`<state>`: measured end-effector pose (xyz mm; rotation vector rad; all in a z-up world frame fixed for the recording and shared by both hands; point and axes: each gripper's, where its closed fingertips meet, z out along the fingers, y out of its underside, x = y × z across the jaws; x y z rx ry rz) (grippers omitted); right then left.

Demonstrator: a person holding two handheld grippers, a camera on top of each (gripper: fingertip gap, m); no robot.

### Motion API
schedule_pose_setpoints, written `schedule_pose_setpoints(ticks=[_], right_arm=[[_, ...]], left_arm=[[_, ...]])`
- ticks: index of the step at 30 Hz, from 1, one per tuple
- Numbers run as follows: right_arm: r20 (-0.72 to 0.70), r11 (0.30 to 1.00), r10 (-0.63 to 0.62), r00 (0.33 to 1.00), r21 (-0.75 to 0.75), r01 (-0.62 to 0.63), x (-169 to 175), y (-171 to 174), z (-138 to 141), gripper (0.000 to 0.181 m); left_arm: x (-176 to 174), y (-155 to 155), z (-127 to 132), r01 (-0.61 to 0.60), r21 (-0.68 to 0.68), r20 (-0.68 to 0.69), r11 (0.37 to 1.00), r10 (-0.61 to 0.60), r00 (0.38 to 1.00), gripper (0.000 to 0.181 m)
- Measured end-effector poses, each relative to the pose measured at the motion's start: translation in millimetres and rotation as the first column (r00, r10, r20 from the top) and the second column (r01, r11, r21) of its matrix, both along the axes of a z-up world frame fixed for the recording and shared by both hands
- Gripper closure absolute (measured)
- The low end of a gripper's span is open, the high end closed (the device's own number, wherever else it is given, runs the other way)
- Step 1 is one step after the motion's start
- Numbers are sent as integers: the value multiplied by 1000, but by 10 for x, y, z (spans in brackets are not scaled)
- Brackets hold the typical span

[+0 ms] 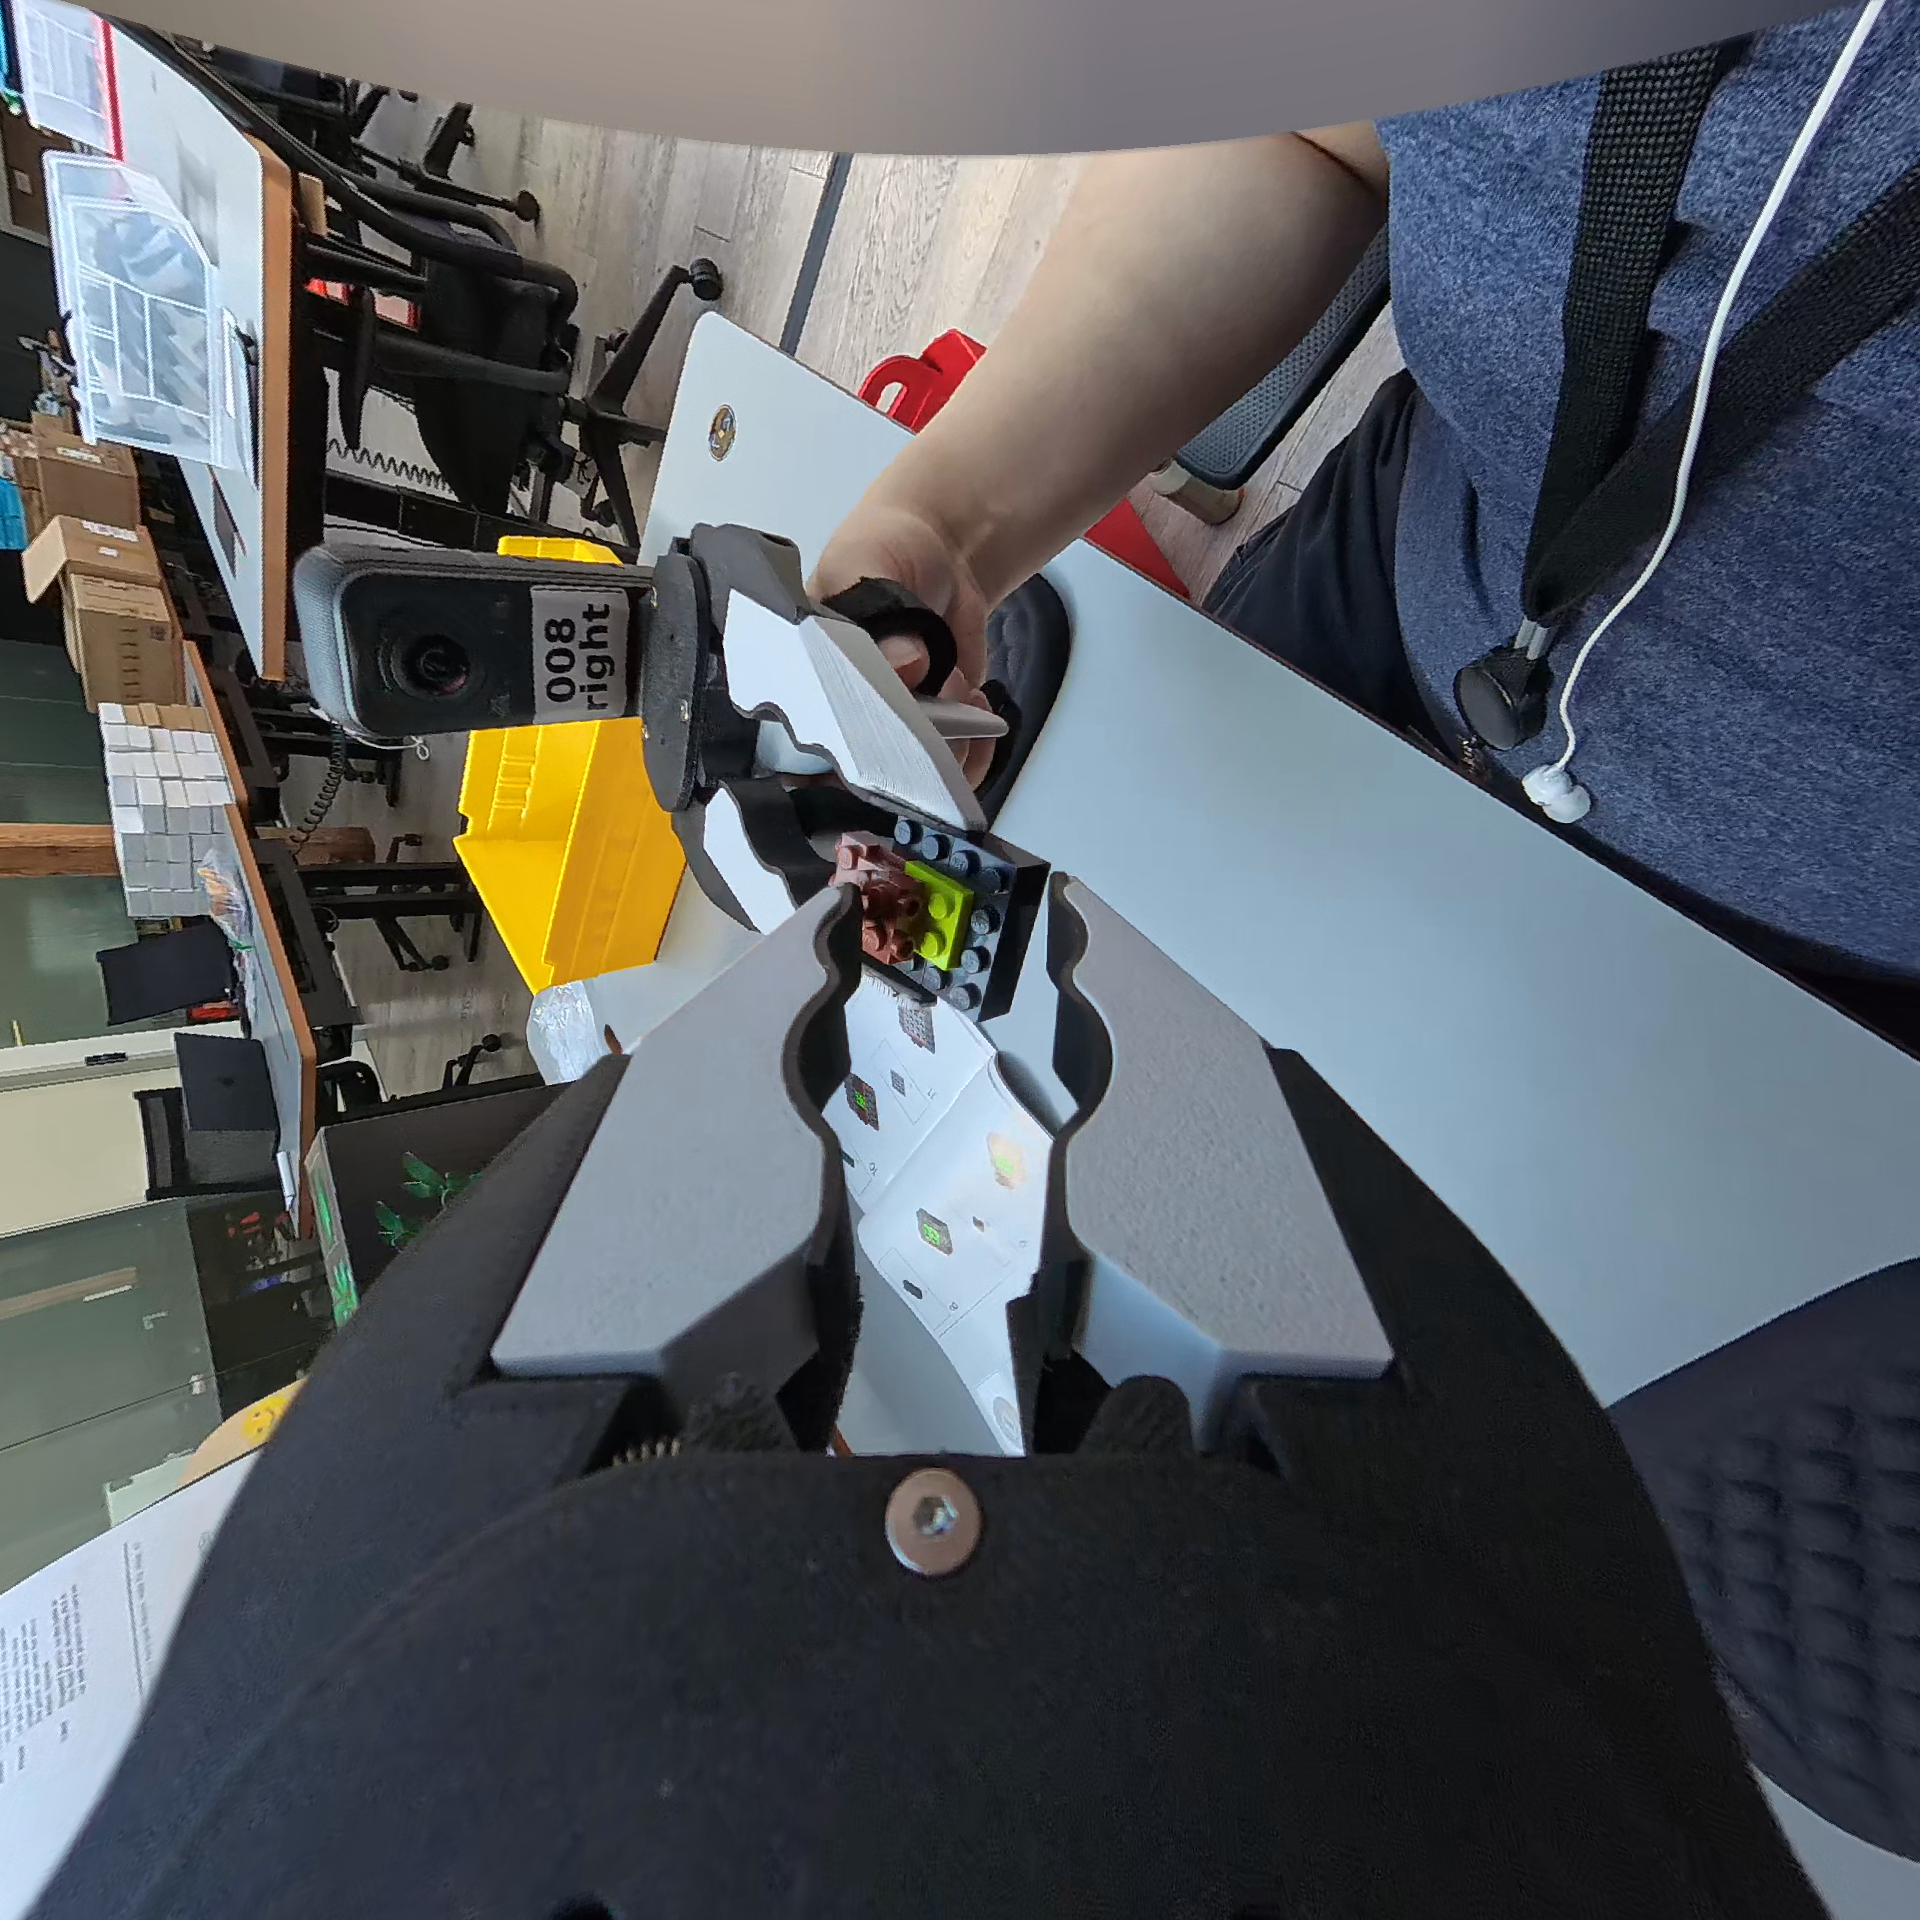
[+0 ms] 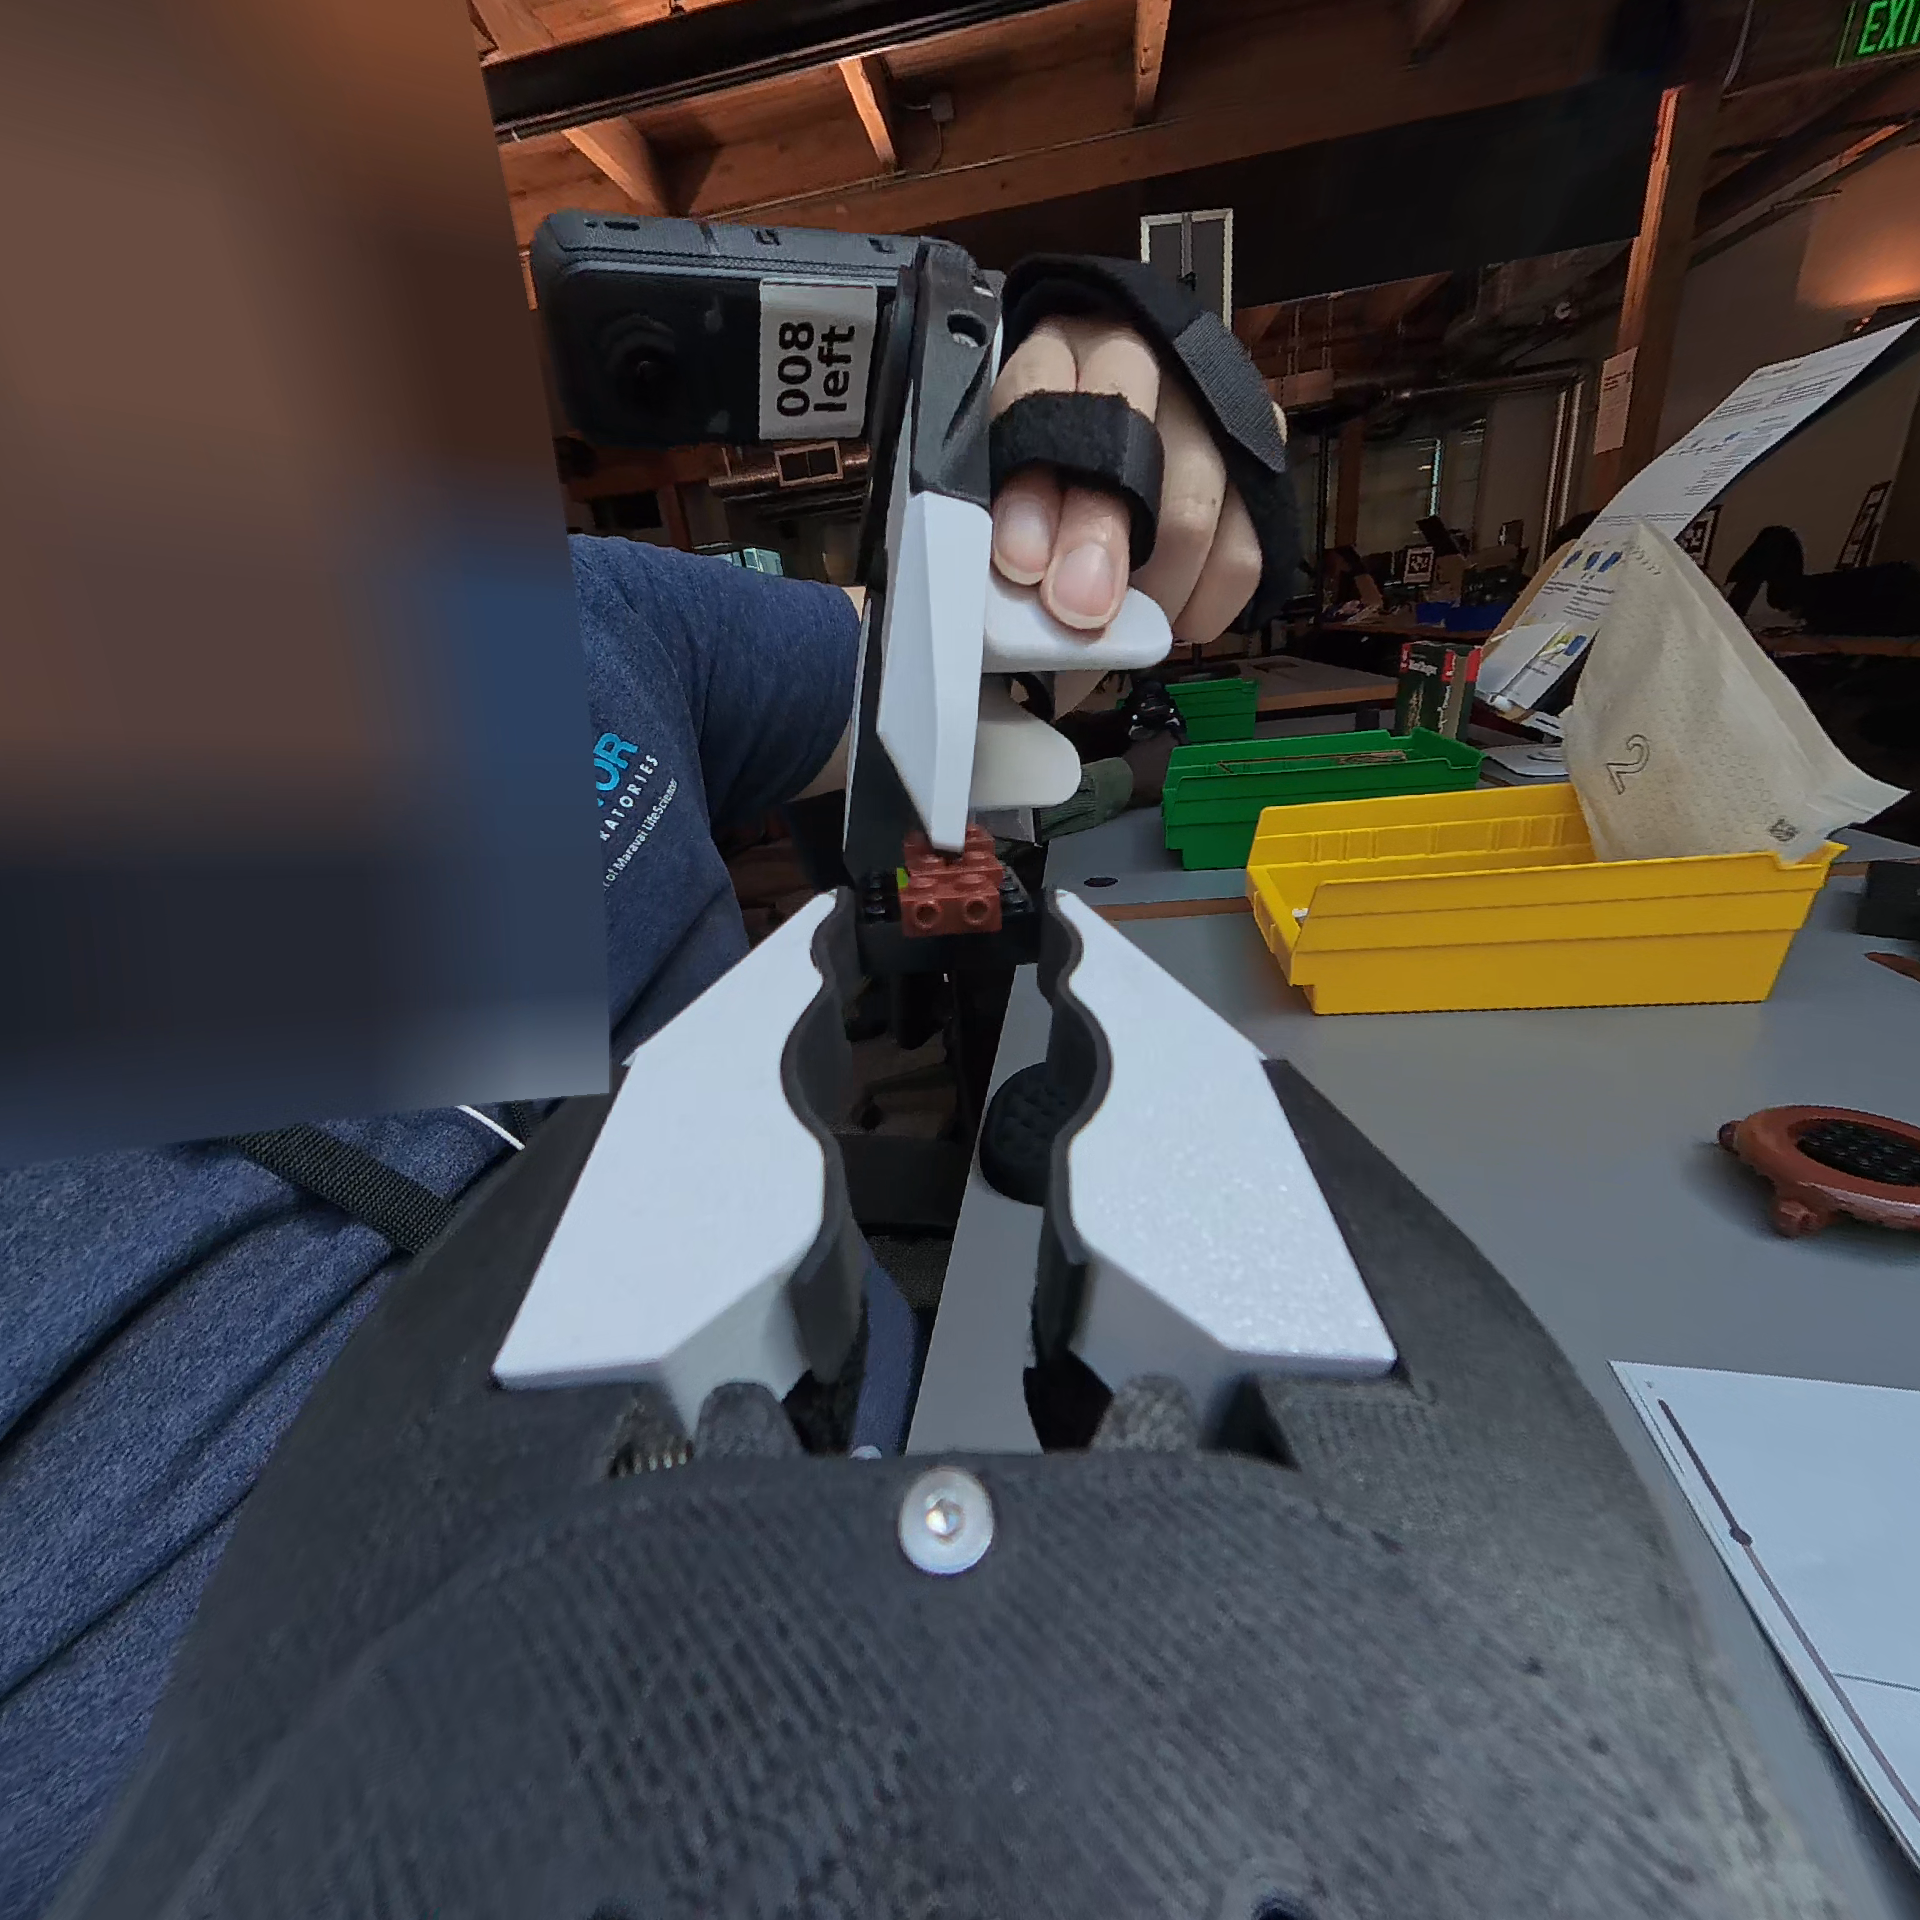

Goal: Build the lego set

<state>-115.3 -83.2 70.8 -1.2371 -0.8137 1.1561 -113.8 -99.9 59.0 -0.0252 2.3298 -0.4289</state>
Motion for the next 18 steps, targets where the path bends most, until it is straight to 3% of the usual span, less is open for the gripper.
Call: schedule_pose_setpoints(ticks=[18], right_arm=[[-28, 1000, -16, 999, 16, 17, 47, 33, 46, 149]], left_arm=[[3, 4, 54, -29, -14, 37, 999, 29, 999, 152]])
